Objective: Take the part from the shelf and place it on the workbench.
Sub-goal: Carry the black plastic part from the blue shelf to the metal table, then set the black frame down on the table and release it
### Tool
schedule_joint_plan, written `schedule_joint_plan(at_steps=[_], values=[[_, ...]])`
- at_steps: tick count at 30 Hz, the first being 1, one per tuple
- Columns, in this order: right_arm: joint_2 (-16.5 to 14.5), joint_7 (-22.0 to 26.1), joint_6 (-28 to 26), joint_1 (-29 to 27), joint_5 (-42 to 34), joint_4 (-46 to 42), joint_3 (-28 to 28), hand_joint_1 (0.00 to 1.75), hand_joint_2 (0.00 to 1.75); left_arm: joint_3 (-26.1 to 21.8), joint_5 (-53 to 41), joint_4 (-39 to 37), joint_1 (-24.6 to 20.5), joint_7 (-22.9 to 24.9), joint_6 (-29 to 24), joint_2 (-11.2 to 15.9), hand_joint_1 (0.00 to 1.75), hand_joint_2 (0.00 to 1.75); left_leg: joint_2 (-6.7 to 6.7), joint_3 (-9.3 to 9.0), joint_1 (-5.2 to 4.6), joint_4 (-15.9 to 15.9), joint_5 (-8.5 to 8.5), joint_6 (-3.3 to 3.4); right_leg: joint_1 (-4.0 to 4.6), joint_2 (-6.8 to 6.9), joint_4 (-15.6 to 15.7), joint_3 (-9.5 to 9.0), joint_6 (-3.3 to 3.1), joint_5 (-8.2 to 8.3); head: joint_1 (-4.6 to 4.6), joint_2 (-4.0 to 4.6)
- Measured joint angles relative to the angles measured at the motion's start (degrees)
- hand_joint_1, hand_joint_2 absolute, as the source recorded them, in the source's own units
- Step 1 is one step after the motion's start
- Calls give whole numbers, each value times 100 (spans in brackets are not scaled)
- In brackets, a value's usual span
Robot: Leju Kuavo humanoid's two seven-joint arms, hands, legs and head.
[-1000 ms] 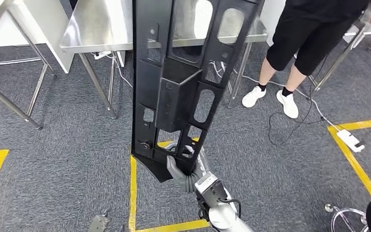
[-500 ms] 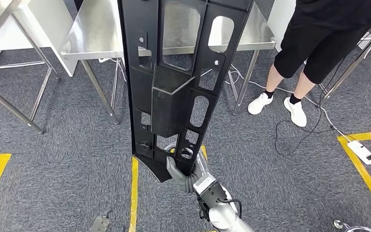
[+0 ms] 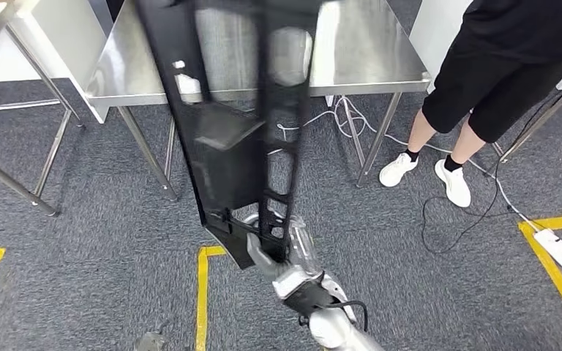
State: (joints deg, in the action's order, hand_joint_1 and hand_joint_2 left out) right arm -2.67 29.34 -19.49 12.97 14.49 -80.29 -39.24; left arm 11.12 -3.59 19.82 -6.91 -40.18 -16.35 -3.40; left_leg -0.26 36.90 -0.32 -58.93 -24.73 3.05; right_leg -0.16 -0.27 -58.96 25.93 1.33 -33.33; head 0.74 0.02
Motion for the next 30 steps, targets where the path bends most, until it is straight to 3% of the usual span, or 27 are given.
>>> schedule_joint_plan(at_steps=[2,4,5,6,7,8,10,11,12,15,17,18,19,21,22,23,25,26,27,30], values=[[-8,-136,-123,75,276,13,-28,175,175,-1,0,3,-20,-1,0,-1,0,175,-10,-142,4,32,-64,58,-3,3,-541,331,-36,-89,-2,0],[-5,-234,-218,100,469,39,-53,175,175,0,-1,2,-26,-2,1,-3,0,175,-34,-257,-2,38,-177,93,-1,2,-1287,922,-102,-284,-8,0],[-4,-299,-283,108,600,60,-63,175,175,1,-1,1,-22,-2,1,-6,0,175,-53,-333,-3,39,-245,99,-1,2,-1500,1186,-107,-379,-8,0],[-7,-384,-358,129,762,85,-72,175,175,1,-2,1,-19,-2,2,-9,0,175,-73,-426,-4,39,-320,97,-1,1,-1546,1375,-85,-418,-11,0],[-16,-496,-437,170,951,114,-80,175,175,2,-2,1,-18,-2,2,-13,0,175,-92,-534,-7,39,-401,90,-1,2,-1404,1470,-34,-337,-11,0],[-31,-639,-519,230,1171,153,-89,175,175,3,-2,-1,-20,-2,2,-17,0,175,-105,-642,-10,41,-486,80,0,2,-1127,1500,36,-116,-14,0],[-73,-977,-675,392,1655,271,-108,175,175,12,-5,-25,-35,1,6,-33,0,175,-121,-819,-32,37,-656,45,8,17,-470,1515,132,533,-17,0],[-106,-1164,-740,484,1923,337,-115,175,175,21,-10,-39,-47,2,9,-45,0,175,-125,-865,-44,43,-738,20,15,24,-251,1490,119,816,-9,0],[-143,-1320,-795,578,2150,396,-120,175,175,30,-14,-53,-63,3,14,-59,0,175,-124,-917,-53,24,-794,-7,11,24,-125,1467,65,992,2,0],[-280,-1573,-876,857,2540,534,-122,175,175,42,-19,-67,-112,3,21,-88,0,175,-92,-914,-28,-259,-791,-77,-32,6,-58,1272,-136,1075,18,0],[-364,-1695,-920,1001,2771,642,-124,175,175,45,-23,-85,-138,3,34,-102,0,175,-58,-555,14,-828,-780,-153,-52,8,-40,1148,-232,996,22,0],[-400,-1780,-947,1060,2940,707,-125,175,175,47,-26,-96,-142,3,46,-108,0,175,-44,-317,40,-1137,-860,-204,-54,5,-38,1097,-264,946,27,0],[-438,-1893,-976,1130,3156,796,-125,175,175,51,-30,-111,-145,3,59,-112,0,175,-32,-64,75,-1397,-1012,-255,-58,-4,-37,1042,-280,890,28,0],[-509,-2136,-1015,1292,3607,1033,-126,175,175,60,-43,-134,-145,3,84,-111,0,175,-9,271,144,-1513,-1253,-343,-74,-31,-38,913,-259,775,28,0],[-548,-2273,-1029,1394,3849,1184,-126,175,175,68,-55,-143,-147,3,103,-111,0,175,2,335,174,-1360,-1203,-376,-88,-43,-38,831,-239,711,28,0],[-588,-2406,-1037,1503,4091,1344,-126,175,175,76,-67,-148,-150,3,126,-110,0,175,13,327,199,-1078,-984,-401,-105,-50,-37,743,-212,646,29,0],[-667,-2655,-1052,1716,4550,1661,-128,175,175,101,-92,-167,-165,3,179,-110,0,175,52,240,222,-438,-333,-409,-117,-56,-36,612,-141,522,33,0],[-701,-2772,-1066,1829,4748,1820,-130,175,175,116,-103,-183,-178,4,207,-111,0,175,71,199,211,-246,-109,-382,-110,-58,-32,568,-95,471,35,0],[-733,-2879,-1078,1934,4918,1972,-131,175,175,129,-113,-199,-192,5,231,-112,0,175,80,169,193,-160,16,-335,-98,-58,-39,531,-42,444,36,0],[-820,-3211,-1092,2231,5360,2408,-123,175,175,145,-126,-231,-259,4,290,-123,0,175,56,34,150,-109,24,-157,-58,-48,-133,474,93,409,24,0]])
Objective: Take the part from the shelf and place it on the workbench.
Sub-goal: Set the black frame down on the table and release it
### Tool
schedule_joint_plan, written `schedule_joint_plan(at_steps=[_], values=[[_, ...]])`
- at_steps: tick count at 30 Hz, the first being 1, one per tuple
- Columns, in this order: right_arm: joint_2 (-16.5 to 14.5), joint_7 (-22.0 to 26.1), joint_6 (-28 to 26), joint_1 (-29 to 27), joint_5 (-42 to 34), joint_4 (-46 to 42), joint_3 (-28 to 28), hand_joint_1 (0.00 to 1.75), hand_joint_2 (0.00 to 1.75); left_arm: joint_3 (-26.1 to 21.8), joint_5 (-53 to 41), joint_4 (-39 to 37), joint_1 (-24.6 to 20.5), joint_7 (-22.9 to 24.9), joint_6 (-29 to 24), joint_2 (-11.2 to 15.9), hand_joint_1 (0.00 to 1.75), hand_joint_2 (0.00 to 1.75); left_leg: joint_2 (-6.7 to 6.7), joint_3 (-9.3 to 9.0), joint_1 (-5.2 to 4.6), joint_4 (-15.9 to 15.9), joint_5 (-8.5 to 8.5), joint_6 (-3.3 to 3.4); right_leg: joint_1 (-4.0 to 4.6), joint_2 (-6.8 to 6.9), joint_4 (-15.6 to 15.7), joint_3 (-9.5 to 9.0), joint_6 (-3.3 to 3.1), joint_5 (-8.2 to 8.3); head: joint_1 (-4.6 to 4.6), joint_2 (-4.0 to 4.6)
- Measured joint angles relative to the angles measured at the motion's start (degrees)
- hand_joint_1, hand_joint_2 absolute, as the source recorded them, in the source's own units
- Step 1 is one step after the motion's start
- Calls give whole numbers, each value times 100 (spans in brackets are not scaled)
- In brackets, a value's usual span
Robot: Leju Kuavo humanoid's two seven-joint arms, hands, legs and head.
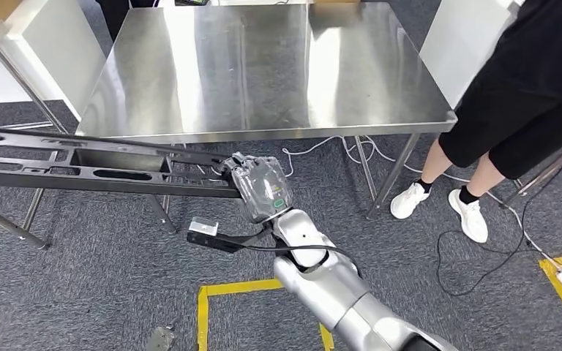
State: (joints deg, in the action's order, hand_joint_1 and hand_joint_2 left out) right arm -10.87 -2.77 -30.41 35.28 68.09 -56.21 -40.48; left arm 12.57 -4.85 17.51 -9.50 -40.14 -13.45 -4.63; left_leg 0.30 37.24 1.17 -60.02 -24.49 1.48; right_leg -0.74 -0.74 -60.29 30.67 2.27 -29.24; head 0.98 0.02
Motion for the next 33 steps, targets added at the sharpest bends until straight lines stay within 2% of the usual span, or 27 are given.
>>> schedule_joint_plan(at_steps=[2,5,6,7,8,10,11,12,14,16,18,20,21,22,23,25,26,27,28,29,31,32,33], values=[[-42,-178,4,180,208,278,7,175,175,2,-3,-17,-59,-1,24,-8,0,175,-25,-98,-13,37,-30,88,7,10,-348,201,0,-91,-8,0],[-64,-273,7,294,313,578,14,175,175,2,-5,-49,-107,-1,45,-7,0,175,-62,-188,-54,41,-129,162,10,13,-1272,880,-70,-373,-15,0],[-64,-283,7,297,323,650,15,175,175,3,-6,-58,-107,-1,55,-9,0,175,-75,-234,-71,41,-174,174,18,13,-1413,1059,-85,-434,-18,0],[-65,-289,7,300,331,714,15,175,175,4,-8,-65,-106,-1,62,-13,0,175,-90,-295,-92,41,-226,182,33,13,-1357,1145,-78,-403,-19,0],[-67,-293,7,310,338,770,15,175,175,7,-9,-71,-107,-1,68,-16,0,175,-102,-369,-116,41,-283,188,55,14,-1103,1135,-69,-253,-20,0],[-72,-296,7,343,349,859,14,175,175,17,-11,-88,-118,-1,71,-25,0,175,-118,-509,-163,44,-404,189,123,18,-349,994,-60,295,-8,0],[-75,-296,7,362,351,897,13,175,175,22,-10,-99,-128,-1,71,-28,0,175,-126,-558,-179,50,-458,172,155,22,-72,909,-105,502,-5,0],[-81,-297,8,375,352,926,14,175,175,27,-10,-109,-134,0,71,-32,0,175,-133,-599,-182,50,-495,149,178,23,86,847,-155,639,1,0],[-109,-335,10,411,390,975,18,175,175,33,-11,-122,-144,-1,75,-37,0,175,-140,-661,-170,25,-514,98,177,20,170,732,-278,650,-6,0],[-165,-454,31,489,518,1056,22,175,175,37,-16,-128,-155,-2,81,-40,0,175,-118,-604,-150,-176,-509,61,120,9,265,577,-351,635,-8,0],[-250,-625,75,643,703,1271,26,175,175,40,-34,-140,-184,-2,100,-43,0,175,-98,-272,-111,-709,-587,-13,68,1,334,410,-412,591,-5,0],[-345,-832,157,813,888,1588,38,175,175,43,-56,-158,-208,-1,128,-46,0,175,-85,196,-40,-1277,-804,-131,43,-4,348,311,-439,515,-2,0],[-392,-955,222,881,976,1757,47,175,175,43,-62,-169,-215,-1,142,-46,0,175,-76,378,3,-1403,-894,-189,26,-8,347,261,-426,469,-2,0],[-423,-1081,296,940,1055,1916,58,175,175,43,-66,-181,-222,-1,149,-45,0,175,-64,483,45,-1378,-889,-245,5,-12,347,204,-400,420,-3,0],[-447,-1205,378,995,1131,2070,71,175,175,43,-69,-192,-231,-1,156,-44,0,175,-52,504,86,-1198,-763,-295,-19,-16,346,138,-368,367,-1,0],[-475,-1410,536,1111,1255,2323,100,175,175,43,-73,-211,-253,-1,175,-42,0,175,-26,350,151,-521,-232,-357,-53,-19,339,7,-286,261,1,0],[-486,-1499,615,1185,1311,2447,119,175,175,43,-75,-224,-271,0,187,-42,0,175,-2,261,167,-210,-62,-355,-54,-22,329,-36,-239,205,7,0],[-496,-1582,689,1266,1360,2564,144,175,175,44,-86,-238,-288,2,201,-42,0,175,16,189,164,0,25,-329,-46,-21,327,-50,-186,147,7,0],[-499,-1669,753,1344,1403,2671,173,175,175,44,-102,-250,-306,3,216,-44,0,175,26,148,154,115,27,-281,-29,-22,307,-83,-123,121,11,0],[-502,-1754,809,1413,1450,2761,203,175,175,46,-121,-259,-323,7,234,-49,0,175,31,111,136,132,-27,-215,-15,-20,294,-109,-64,103,10,0],[-483,-1924,908,1514,1566,2906,254,175,175,48,-158,-264,-343,10,266,-59,0,175,15,3,112,164,66,-68,-3,-8,184,-146,30,53,-6,0],[-467,-1993,956,1557,1624,2976,271,175,175,49,-170,-267,-357,13,281,-62,0,175,14,-55,100,172,106,-6,-6,-2,11,-62,42,10,-16,-1],[-447,-2047,996,1589,1670,3041,284,175,175,49,-179,-271,-372,14,292,-65,0,175,12,-94,89,175,127,42,-15,4,-274,107,40,-43,-24,-1]])
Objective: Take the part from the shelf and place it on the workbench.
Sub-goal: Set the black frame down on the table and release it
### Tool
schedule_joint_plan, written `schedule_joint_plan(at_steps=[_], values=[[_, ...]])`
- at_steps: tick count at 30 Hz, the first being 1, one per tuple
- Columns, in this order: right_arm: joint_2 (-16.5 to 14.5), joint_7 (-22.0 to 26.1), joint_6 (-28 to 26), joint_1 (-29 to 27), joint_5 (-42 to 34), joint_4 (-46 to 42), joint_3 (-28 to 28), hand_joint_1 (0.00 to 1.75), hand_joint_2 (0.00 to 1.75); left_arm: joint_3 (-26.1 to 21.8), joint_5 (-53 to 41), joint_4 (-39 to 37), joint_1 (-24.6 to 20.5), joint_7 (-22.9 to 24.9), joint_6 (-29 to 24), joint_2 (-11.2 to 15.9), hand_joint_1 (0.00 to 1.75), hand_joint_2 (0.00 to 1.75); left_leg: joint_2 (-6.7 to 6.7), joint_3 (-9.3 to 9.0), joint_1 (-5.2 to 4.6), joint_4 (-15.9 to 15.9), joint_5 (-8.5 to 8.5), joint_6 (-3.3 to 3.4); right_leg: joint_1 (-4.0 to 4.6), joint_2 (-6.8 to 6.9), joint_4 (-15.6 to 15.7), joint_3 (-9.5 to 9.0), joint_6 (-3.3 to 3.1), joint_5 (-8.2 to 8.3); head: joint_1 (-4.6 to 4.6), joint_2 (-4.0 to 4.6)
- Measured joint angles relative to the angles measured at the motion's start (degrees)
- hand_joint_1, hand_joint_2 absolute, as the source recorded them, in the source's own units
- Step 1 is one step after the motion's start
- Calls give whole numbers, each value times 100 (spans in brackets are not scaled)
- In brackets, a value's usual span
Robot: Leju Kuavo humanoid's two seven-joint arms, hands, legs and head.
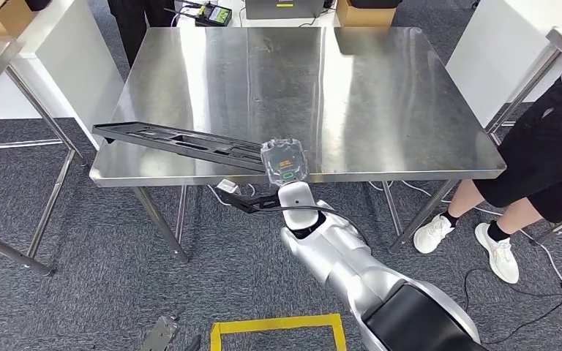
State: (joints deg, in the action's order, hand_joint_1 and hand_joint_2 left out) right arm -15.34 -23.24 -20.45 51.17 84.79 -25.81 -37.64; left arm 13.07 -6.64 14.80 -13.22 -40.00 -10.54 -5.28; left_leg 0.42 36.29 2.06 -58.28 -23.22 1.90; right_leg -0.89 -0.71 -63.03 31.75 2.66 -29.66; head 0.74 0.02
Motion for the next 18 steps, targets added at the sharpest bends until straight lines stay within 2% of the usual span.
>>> schedule_joint_plan(at_steps=[2,3,4,5,6,8,9,10,12,14,16,18], values=[[44,-88,77,32,69,108,20,175,175,3,-12,-7,-28,5,22,-7,0,175,-11,-47,-24,-3,-60,43,-4,3,-673,506,-30,-168,-6,1],[69,-139,127,33,108,159,25,175,175,7,-24,-10,-33,13,31,-13,0,175,-24,-77,-34,-4,-104,52,-2,3,-874,732,-38,-290,-8,1],[97,-195,186,28,155,203,27,175,175,14,-39,-14,-33,22,38,-19,0,175,-38,-127,-47,-4,-157,56,1,3,-902,880,-37,-381,-11,1],[124,-252,248,22,205,246,28,175,175,21,-54,-17,-33,34,45,-26,0,175,-53,-193,-62,-4,-218,56,3,5,-750,938,-27,-383,-13,1],[150,-298,295,19,249,278,28,175,175,27,-66,-20,-34,46,51,-32,0,175,-63,-268,-77,-5,-281,51,2,9,-451,917,6,-243,-14,1],[198,-367,384,15,323,338,28,175,175,31,-82,-30,-41,67,69,-39,0,175,-77,-410,-101,-5,-412,21,10,51,212,794,73,342,-15,1],[215,-393,429,14,352,362,28,175,175,31,-91,-36,-46,78,77,-42,0,175,-82,-465,-112,-3,-477,-10,33,77,417,717,56,581,-18,1],[227,-420,472,13,377,381,28,175,175,32,-100,-42,-51,86,84,-44,0,175,-86,-513,-118,-10,-522,-43,52,94,516,662,3,730,-20,1],[230,-462,519,34,417,397,28,175,175,32,-112,-47,-60,97,80,-52,0,175,-70,-552,-115,-65,-567,-99,64,77,549,538,-165,728,-28,1],[215,-485,536,82,444,402,28,175,175,33,-115,-48,-75,97,68,-62,0,175,-41,-431,-94,-365,-571,-137,38,43,574,409,-289,672,-24,1],[203,-491,561,109,456,412,28,175,175,34,-116,-54,-85,96,54,-68,0,175,-31,-44,-81,-1002,-686,-183,35,27,588,287,-381,586,-19,0],[202,-498,592,85,460,430,28,175,175,35,-121,-65,-66,97,47,-72,0,175,-34,456,-78,-1584,-960,-217,44,10,588,174,-414,479,-19,0]])
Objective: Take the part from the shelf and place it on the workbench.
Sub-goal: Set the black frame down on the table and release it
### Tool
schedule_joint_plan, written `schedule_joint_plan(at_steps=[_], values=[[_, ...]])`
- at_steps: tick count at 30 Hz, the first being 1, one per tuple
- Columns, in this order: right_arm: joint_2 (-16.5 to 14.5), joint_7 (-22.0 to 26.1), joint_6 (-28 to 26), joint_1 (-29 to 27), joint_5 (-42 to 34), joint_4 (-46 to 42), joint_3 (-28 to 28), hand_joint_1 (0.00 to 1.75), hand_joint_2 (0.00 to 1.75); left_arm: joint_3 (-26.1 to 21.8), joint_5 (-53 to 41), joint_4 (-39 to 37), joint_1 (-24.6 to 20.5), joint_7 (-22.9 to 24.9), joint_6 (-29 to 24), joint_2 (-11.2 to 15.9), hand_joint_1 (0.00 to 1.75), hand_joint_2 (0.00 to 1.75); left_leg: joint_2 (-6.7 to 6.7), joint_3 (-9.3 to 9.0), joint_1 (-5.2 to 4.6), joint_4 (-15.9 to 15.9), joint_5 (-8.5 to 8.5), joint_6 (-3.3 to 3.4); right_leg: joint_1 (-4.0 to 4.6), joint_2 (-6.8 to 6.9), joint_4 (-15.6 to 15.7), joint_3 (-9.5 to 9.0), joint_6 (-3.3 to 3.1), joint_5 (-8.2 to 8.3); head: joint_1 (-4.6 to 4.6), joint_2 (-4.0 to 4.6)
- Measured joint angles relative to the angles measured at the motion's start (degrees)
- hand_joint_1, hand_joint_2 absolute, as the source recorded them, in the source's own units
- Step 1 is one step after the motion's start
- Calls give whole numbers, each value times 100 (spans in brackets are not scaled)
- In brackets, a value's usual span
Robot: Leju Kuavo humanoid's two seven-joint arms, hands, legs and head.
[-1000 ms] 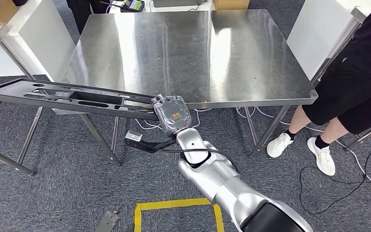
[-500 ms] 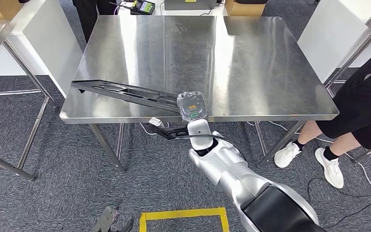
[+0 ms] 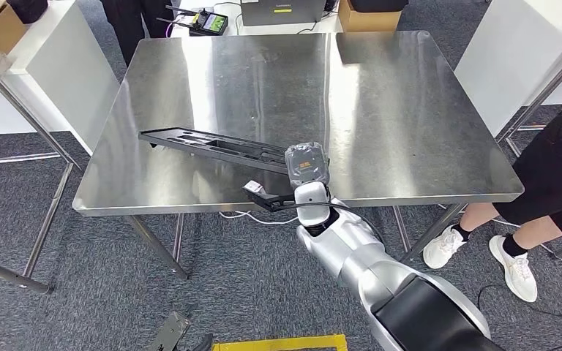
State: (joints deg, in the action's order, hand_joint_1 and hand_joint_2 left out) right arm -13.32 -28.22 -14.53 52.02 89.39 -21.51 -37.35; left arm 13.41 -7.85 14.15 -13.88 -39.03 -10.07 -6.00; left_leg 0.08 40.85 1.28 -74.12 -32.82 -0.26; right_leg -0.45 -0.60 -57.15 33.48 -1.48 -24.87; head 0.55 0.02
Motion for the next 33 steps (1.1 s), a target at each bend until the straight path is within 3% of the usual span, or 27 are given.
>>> schedule_joint_plan(at_steps=[1,2,5,7,8,11,12,13,14,16,18,19,20,21,22,23,24,26,28,33], values=[[1,-9,11,-20,0,8,0,175,175,1,-2,-5,12,1,-1,0,0,175,0,175,0,-95,-96,-6,4,-13,0,-66,4,-59,2,0],[1,-19,19,-36,2,14,0,175,175,1,-4,-8,21,2,-2,1,0,175,0,258,-1,-6,-88,-1,6,-26,-1,-143,11,-123,2,0],[1,-40,21,-49,10,17,0,175,175,-1,-6,-10,24,3,-4,5,0,175,0,215,-4,523,221,33,7,-42,-1,-310,29,-249,0,0],[1,-42,21,-49,12,17,0,175,175,-2,-6,-10,24,3,-5,7,0,175,0,195,-4,604,283,38,7,-42,-1,-328,31,-263,1,0],[2,-44,22,-50,12,20,0,175,175,-2,-5,-12,25,4,-6,8,0,175,1,143,-11,822,515,61,8,-42,4,-350,41,-298,1,0],[2,-71,30,-31,24,43,1,175,175,3,-10,-38,22,7,-9,4,0,175,-31,-144,-67,1548,1139,247,75,-63,-136,-506,204,-472,0,0],[2,-86,32,-18,33,48,3,175,175,6,-14,-44,16,7,-9,1,0,175,-41,-220,-76,1589,1110,301,91,-57,-315,-458,260,-494,-5,0],[3,-98,35,-7,40,46,4,175,175,7,-18,-43,7,7,-9,-3,0,175,-38,-277,-70,1601,1085,330,83,-39,-561,-298,267,-506,-12,0],[8,-111,38,-11,46,46,8,175,175,9,-29,-43,4,7,-9,-5,0,175,-39,-326,-66,1610,1048,351,67,-21,-889,-68,263,-548,-19,0],[27,-133,43,-52,51,46,21,175,175,18,-55,-44,7,9,8,-8,0,175,-45,-415,-67,1608,958,373,50,-10,-1493,429,228,-785,-23,0],[56,-148,45,-101,51,46,35,175,175,36,-71,-45,14,9,34,-13,0,175,-66,-526,-68,1605,860,364,39,-8,-1585,733,238,-987,-27,0],[65,-150,45,-111,51,46,38,175,175,43,-75,-45,15,9,44,-16,0,175,-78,-594,-68,1605,804,351,26,-5,-1367,758,283,-924,-27,0],[72,-150,45,-114,51,46,41,175,175,49,-78,-45,15,9,47,-19,0,175,-85,-664,-68,1606,745,334,11,2,-1023,720,352,-718,-28,0],[80,-150,45,-116,51,46,44,175,175,51,-80,-45,13,9,49,-21,0,175,-91,-727,-72,1604,688,310,-3,16,-638,659,428,-394,-31,0],[87,-150,45,-117,51,46,46,175,175,53,-83,-46,12,10,50,-24,0,175,-96,-777,-78,1600,633,283,-11,37,-316,605,464,-88,-26,0],[93,-150,45,-120,50,44,49,175,175,54,-83,-48,10,11,51,-27,0,175,-102,-803,-85,1598,586,248,1,51,-118,549,449,163,-24,-1],[99,-150,45,-123,50,40,56,175,175,55,-83,-49,9,12,55,-30,0,175,-107,-822,-89,1592,558,214,8,62,-23,516,393,304,-19,-1],[96,-150,45,-119,50,30,77,87,87,56,-94,-50,10,15,77,-33,0,175,-98,-848,-80,1598,525,222,17,54,4,443,299,370,-12,-1],[92,-150,44,-108,54,16,104,0,0,61,-131,-51,8,19,75,-33,0,175,-68,-876,-64,1614,517,281,16,33,18,419,282,374,-9,0],[95,-139,20,-123,60,-1,180,0,0,94,-251,-51,-5,77,-143,-38,0,175,-14,-959,-58,1735,455,328,34,-7,23,414,209,323,-6,0]])
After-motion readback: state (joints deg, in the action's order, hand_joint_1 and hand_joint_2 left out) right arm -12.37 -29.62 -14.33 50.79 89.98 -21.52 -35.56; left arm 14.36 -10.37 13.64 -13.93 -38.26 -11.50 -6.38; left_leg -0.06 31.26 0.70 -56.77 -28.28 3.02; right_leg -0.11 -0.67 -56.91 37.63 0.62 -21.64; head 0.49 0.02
